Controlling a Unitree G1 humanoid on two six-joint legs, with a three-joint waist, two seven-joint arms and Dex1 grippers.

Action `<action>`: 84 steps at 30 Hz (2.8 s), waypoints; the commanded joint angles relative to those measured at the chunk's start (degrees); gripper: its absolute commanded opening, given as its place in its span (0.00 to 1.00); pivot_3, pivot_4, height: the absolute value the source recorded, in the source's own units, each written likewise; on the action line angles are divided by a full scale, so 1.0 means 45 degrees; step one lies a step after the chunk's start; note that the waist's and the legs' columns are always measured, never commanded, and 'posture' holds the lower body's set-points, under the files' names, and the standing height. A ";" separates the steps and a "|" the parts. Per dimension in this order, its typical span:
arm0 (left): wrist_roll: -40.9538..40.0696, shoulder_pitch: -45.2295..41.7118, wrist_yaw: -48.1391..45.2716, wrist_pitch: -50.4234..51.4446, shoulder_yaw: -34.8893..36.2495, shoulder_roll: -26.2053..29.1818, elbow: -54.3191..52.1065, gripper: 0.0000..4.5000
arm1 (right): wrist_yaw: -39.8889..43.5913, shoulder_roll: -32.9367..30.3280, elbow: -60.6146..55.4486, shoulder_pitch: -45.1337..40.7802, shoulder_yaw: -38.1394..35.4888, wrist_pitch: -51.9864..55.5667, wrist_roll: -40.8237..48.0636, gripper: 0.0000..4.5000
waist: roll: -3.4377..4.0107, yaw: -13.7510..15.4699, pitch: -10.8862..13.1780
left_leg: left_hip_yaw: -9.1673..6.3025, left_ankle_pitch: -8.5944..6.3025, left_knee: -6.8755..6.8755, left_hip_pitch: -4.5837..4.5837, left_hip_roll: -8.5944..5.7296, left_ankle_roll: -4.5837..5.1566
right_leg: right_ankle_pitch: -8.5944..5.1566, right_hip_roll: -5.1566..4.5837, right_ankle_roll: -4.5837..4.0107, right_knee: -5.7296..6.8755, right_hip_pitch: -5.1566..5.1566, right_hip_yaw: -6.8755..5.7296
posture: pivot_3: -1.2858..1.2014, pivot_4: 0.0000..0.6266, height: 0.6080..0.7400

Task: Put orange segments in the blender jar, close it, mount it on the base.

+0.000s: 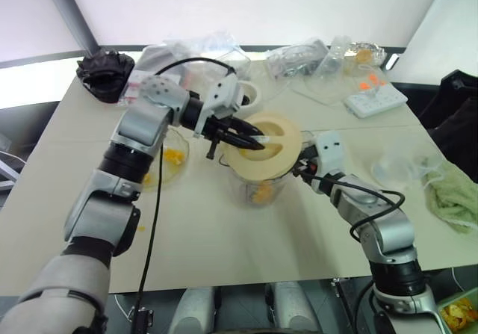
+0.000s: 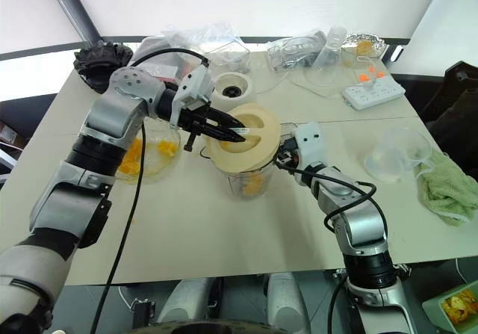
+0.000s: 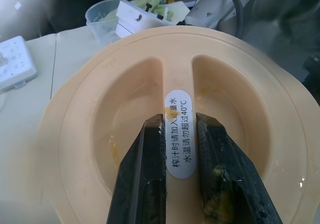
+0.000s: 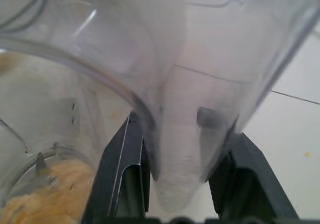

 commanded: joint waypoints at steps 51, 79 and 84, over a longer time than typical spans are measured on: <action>0.1866 0.3004 0.0754 0.1621 -0.1814 0.2220 -0.2218 0.06 | 0.0622 0.1798 -0.0873 -0.0222 -0.1570 -0.5306 -0.0077 0.21 | 0.0003 -0.0054 0.0006 | -0.0019 0.0000 -0.0010 -0.0010 0.0006 0.0000 | -0.0001 0.0007 -0.0003 0.0006 -0.0028 0.0007 | 0.52 0.24 1.00; 0.2219 0.2951 0.7570 0.8370 -0.2113 0.1211 -0.3590 0.06 | 0.0161 0.0957 -0.1302 -0.0539 -0.1005 -0.5758 -0.1388 0.21 | 0.0007 0.0042 -0.0005 | -0.0049 -0.0001 -0.0016 0.0184 0.0006 0.0001 | -0.0041 -0.0017 -0.0016 -0.0032 0.0211 -0.0014 | 0.52 0.24 1.00; 0.2091 0.2801 0.8372 0.9142 -0.1940 0.1022 -0.3365 0.06 | 0.0066 0.1022 -0.1023 -0.0714 -0.0933 -0.6102 -0.1724 0.21 | 0.0006 0.0076 -0.0009 | -0.0052 -0.0002 -0.0016 0.0189 0.0006 0.0001 | -0.0042 -0.0019 -0.0019 -0.0035 0.0221 -0.0016 | 0.52 0.24 1.00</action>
